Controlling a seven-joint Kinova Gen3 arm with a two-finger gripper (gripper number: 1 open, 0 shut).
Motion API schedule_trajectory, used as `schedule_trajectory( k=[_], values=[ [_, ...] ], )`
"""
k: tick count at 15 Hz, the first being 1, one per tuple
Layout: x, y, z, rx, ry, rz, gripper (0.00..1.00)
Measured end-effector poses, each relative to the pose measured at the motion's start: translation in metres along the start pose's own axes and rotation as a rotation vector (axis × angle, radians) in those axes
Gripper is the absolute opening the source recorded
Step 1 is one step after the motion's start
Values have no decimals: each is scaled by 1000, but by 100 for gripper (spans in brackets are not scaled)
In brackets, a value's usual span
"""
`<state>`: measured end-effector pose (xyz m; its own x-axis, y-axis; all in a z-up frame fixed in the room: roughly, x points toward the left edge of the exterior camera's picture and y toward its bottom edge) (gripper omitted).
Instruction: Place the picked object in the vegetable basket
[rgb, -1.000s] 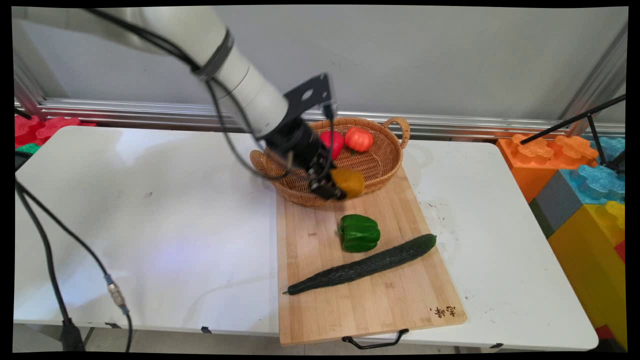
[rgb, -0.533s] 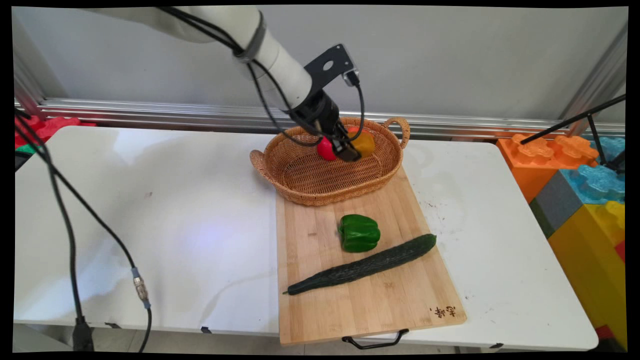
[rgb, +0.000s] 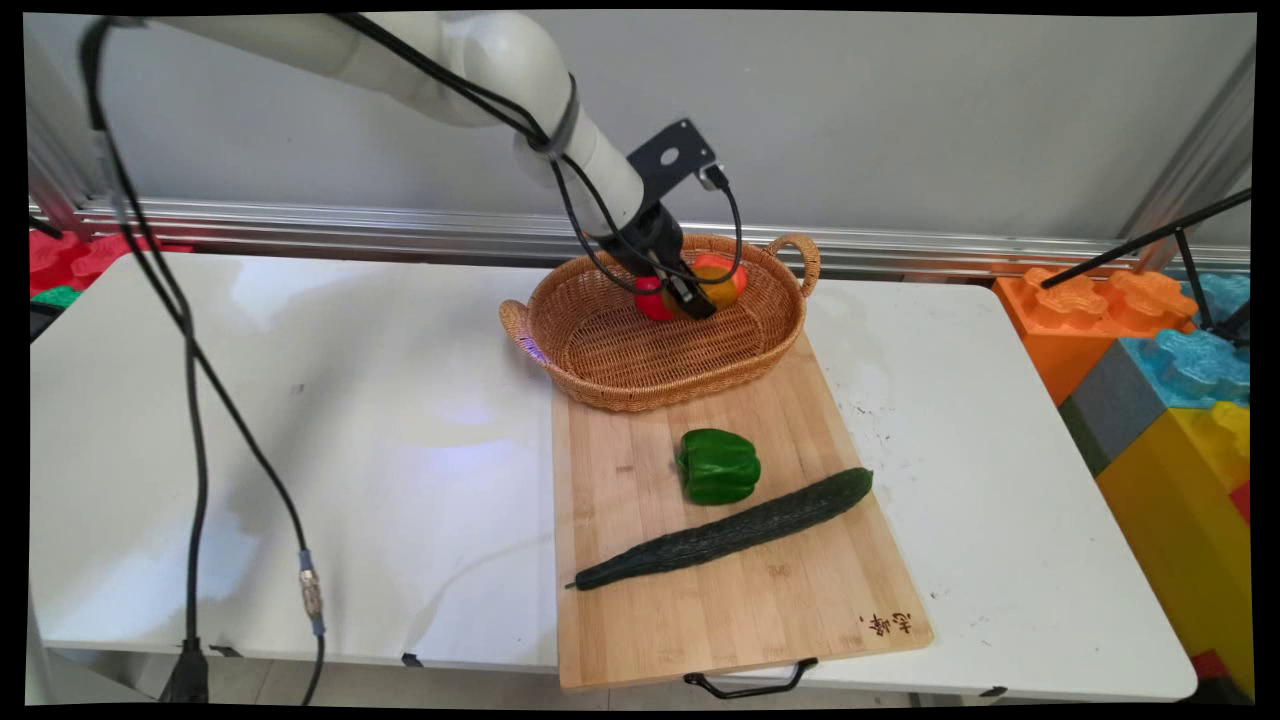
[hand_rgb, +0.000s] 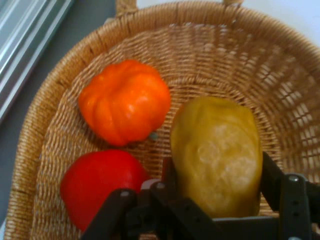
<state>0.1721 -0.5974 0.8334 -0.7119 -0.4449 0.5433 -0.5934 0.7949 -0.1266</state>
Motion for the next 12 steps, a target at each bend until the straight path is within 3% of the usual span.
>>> schedule_trajectory(
  k=[9,10,12],
  values=[
    [-10,-7,38,-6,-41,-48,0],
    [-10,-6,39,-11,-41,-51,100],
    [-6,-3,39,-20,-36,-57,100]
  ],
)
